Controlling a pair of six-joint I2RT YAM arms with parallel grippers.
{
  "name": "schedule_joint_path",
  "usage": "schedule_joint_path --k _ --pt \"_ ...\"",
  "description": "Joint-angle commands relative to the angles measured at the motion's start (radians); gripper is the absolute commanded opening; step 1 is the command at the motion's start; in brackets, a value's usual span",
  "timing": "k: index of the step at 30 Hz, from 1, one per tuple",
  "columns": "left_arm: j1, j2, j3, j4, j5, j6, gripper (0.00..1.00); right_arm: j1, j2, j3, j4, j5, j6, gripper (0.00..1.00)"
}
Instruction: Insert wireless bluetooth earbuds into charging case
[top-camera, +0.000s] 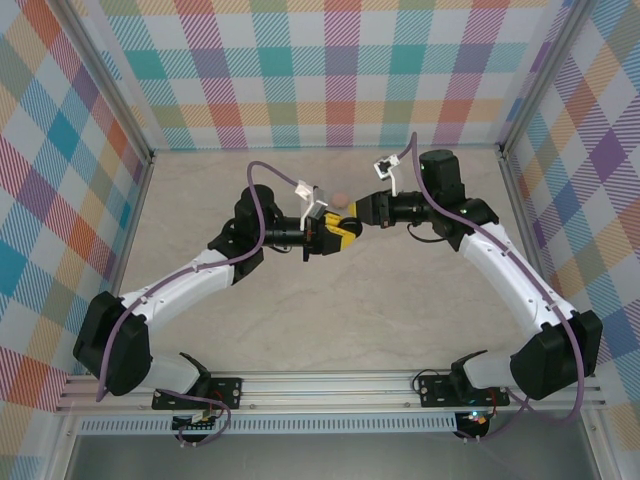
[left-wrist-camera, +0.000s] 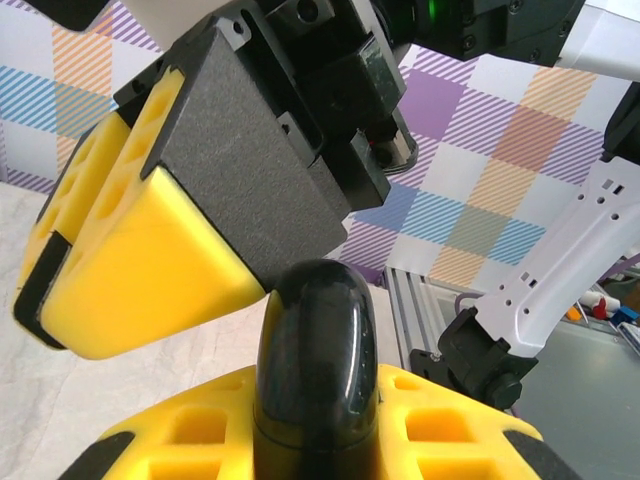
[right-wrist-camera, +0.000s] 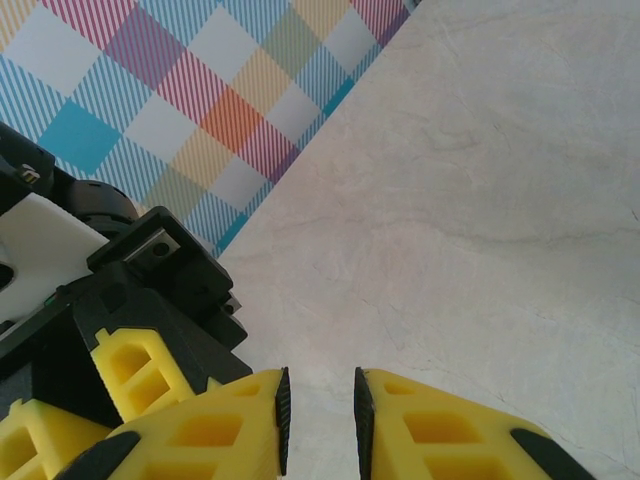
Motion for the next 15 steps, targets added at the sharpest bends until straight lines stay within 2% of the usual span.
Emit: schedule_joint_path --k 1,7,15 --pt "-0.011 0.009 0.033 0.019 -0.028 -0.012 0.08 0.003 -0.033 0.000 0.013 -0.036 -0.005 0.27" --pt "-0.010 0.004 0.041 -0.011 -0.045 -0.006 0.08 0.003 -0.043 -0.003 -0.008 0.075 0.000 0.27" --pt "-0.001 0.003 0.052 -0.059 -0.145 -0.029 0.13 0.003 -0.091 -0.021 -0.079 0.449 0.031 0.30"
